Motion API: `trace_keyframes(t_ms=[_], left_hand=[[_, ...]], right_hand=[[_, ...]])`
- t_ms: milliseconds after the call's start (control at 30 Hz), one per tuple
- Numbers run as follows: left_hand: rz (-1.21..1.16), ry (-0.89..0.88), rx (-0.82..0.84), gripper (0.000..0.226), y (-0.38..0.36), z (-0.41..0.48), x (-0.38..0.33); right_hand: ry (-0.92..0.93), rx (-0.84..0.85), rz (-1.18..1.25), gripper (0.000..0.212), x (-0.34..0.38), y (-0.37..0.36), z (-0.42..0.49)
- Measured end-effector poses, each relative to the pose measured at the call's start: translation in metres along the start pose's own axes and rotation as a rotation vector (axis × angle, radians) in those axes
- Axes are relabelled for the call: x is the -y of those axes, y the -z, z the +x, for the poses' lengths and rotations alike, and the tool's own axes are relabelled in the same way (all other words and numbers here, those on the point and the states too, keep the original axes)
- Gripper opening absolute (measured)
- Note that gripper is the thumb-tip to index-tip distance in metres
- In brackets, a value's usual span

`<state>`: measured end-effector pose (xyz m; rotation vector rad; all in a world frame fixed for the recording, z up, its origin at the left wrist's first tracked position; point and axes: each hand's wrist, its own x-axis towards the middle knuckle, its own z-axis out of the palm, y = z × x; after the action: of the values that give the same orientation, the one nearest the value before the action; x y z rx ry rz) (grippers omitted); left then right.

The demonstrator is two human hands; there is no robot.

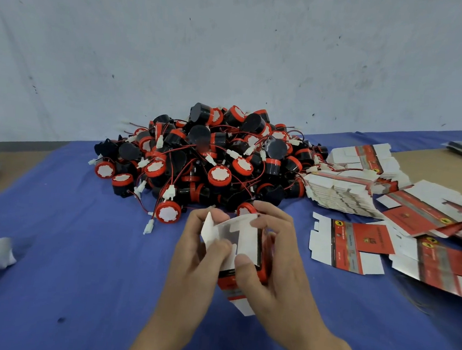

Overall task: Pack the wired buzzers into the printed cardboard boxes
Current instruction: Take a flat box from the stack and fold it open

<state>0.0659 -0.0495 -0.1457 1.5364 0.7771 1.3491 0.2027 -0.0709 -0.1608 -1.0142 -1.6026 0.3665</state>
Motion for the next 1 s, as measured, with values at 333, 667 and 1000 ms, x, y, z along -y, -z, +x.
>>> trace_keyframes(t_ms=[333,667,1000], left_hand=[[0.081,-0.041,-0.01,0.034,0.0012,0.0,0.0004],[0.139,-0.085,-0.001,0.043,-0.0003,0.0004,-0.0008],[0.138,-0.024,0.048,0.052,-0.0009,0.0,0.0028]], right_hand=[[-0.104,0.074,-0.116,0.067,-0.0018,-0.0001,-0.0023],[-0.11,0.02,-0.108,0.056,-0.0039,0.0011,-0.0032],[-0.066,0.014,-0.148,0.044,-0.0054,-0.0005,-0.0024]])
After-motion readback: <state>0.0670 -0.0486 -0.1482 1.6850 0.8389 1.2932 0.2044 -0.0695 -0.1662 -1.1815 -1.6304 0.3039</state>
